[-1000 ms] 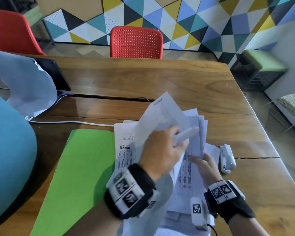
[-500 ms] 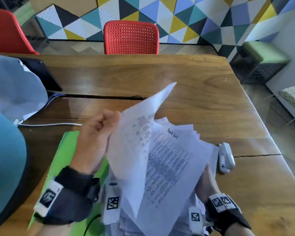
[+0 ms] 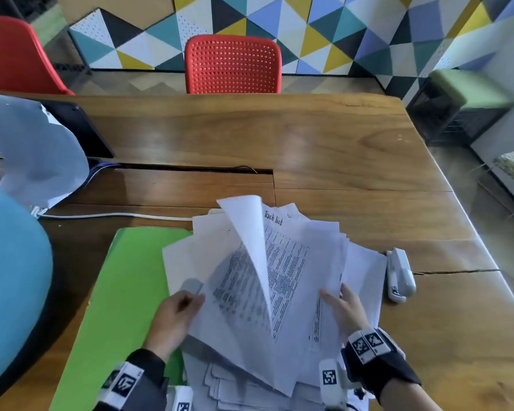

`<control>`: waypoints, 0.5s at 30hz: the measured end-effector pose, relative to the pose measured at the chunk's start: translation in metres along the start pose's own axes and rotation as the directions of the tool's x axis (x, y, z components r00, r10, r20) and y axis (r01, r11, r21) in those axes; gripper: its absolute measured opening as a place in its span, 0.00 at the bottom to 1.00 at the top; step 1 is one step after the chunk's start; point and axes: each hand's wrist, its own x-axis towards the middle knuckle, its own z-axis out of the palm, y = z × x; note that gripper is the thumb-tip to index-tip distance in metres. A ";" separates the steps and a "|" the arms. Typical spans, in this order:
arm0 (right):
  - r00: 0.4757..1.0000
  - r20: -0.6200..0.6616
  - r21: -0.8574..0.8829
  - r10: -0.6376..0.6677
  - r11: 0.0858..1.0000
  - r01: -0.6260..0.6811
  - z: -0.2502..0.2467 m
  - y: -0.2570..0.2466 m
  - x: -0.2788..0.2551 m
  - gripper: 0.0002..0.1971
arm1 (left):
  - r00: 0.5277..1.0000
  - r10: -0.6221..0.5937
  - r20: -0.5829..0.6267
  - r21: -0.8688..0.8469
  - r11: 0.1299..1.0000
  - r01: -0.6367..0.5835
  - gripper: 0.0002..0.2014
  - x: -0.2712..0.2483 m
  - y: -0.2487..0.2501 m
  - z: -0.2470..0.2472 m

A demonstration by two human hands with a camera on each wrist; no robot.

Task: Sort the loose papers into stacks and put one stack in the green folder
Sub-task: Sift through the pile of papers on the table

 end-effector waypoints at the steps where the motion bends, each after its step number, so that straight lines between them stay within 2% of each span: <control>1: 0.999 -0.028 -0.024 0.019 1.000 -0.019 0.001 -0.001 -0.001 0.23 | 0.999 0.025 0.029 0.078 0.997 -0.027 0.15 -0.003 0.005 0.006; 3: 0.998 0.010 0.047 0.069 0.996 -0.069 0.001 -0.003 -0.003 0.36 | 0.995 0.087 0.056 0.204 0.974 -0.096 0.16 -0.008 0.015 0.014; 4: 0.994 0.057 0.121 0.095 0.987 -0.101 0.000 -0.001 -0.001 0.40 | 0.989 0.129 0.067 0.249 0.958 -0.142 0.18 -0.009 0.019 0.019; 7: 0.980 0.153 0.246 0.130 0.955 -0.165 -0.003 -0.003 -0.001 0.38 | 0.967 0.187 0.173 0.367 0.899 -0.239 0.20 -0.011 0.026 0.034; 8: 0.979 0.156 0.215 0.133 0.963 -0.165 -0.002 -0.003 -0.003 0.39 | 0.958 0.177 0.225 0.395 0.883 -0.255 0.19 -0.011 0.026 0.039; 10: 0.991 0.121 0.092 0.059 0.993 -0.071 -0.002 -0.003 -0.006 0.37 | 0.943 0.135 0.305 0.452 0.851 -0.268 0.14 -0.008 0.026 0.041; 11: 0.996 0.088 0.033 0.013 0.999 -0.016 -0.002 0.000 -0.004 0.35 | 0.952 0.144 0.271 0.458 0.850 -0.259 0.15 -0.005 0.026 0.038; 12: 0.997 0.076 0.004 -0.019 1.000 0.019 -0.002 0.001 -0.004 0.36 | 0.974 0.162 0.161 0.458 0.862 -0.219 0.19 0.002 0.023 0.033; 13: 0.997 0.070 0.005 -0.020 1.000 0.019 -0.003 0.004 -0.001 0.36 | 0.986 0.169 -0.009 0.449 0.882 -0.147 0.23 0.009 0.022 0.024; 15: 0.999 0.047 0.021 -0.011 1.000 0.010 -0.006 0.006 0.001 0.24 | 0.938 0.104 -0.329 0.428 0.902 0.050 0.30 0.027 0.018 0.006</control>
